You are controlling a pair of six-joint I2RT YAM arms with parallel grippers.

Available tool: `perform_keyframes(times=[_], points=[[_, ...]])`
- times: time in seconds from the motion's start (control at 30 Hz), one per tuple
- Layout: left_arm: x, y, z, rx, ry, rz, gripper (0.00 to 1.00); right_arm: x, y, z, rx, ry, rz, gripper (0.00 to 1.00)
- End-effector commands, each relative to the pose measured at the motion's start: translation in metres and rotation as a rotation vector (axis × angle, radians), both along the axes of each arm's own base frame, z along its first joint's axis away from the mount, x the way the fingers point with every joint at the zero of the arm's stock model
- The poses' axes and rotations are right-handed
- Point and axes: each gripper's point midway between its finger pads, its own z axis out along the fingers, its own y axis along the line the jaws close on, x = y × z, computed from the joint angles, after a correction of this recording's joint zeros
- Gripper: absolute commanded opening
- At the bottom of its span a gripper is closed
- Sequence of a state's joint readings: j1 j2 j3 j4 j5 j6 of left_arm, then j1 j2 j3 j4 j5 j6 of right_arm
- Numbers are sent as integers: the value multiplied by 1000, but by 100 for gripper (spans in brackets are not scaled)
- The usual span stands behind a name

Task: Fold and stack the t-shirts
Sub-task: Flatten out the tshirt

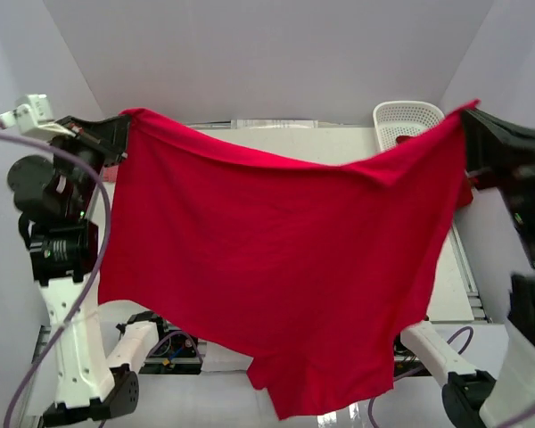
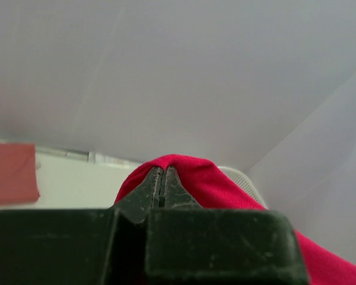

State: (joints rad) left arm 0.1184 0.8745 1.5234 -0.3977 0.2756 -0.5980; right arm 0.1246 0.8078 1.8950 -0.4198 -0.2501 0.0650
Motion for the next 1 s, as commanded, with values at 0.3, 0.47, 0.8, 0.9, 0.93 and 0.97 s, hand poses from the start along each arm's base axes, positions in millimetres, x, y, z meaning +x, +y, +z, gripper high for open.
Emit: perform_keyframes(times=[0.3, 0.47, 0.8, 0.9, 0.93, 0.97], points=[[184, 11, -121, -23, 352, 22, 0, 257, 15, -125, 11, 512, -86, 8], [237, -22, -106, -3, 348, -28, 0, 310, 21, -100, 7, 500, -71, 8], [271, -48, -62, 29, 308, -57, 0, 318, 7, -74, 34, 441, -4, 8], [268, -47, -89, 32, 362, -48, 0, 320, 9, -104, 32, 507, 7, 8], [257, -46, -89, 29, 361, -44, 0, 321, 12, -135, 48, 571, 25, 8], [263, -46, -118, 31, 415, -45, 0, 309, 13, -124, 44, 546, 38, 8]])
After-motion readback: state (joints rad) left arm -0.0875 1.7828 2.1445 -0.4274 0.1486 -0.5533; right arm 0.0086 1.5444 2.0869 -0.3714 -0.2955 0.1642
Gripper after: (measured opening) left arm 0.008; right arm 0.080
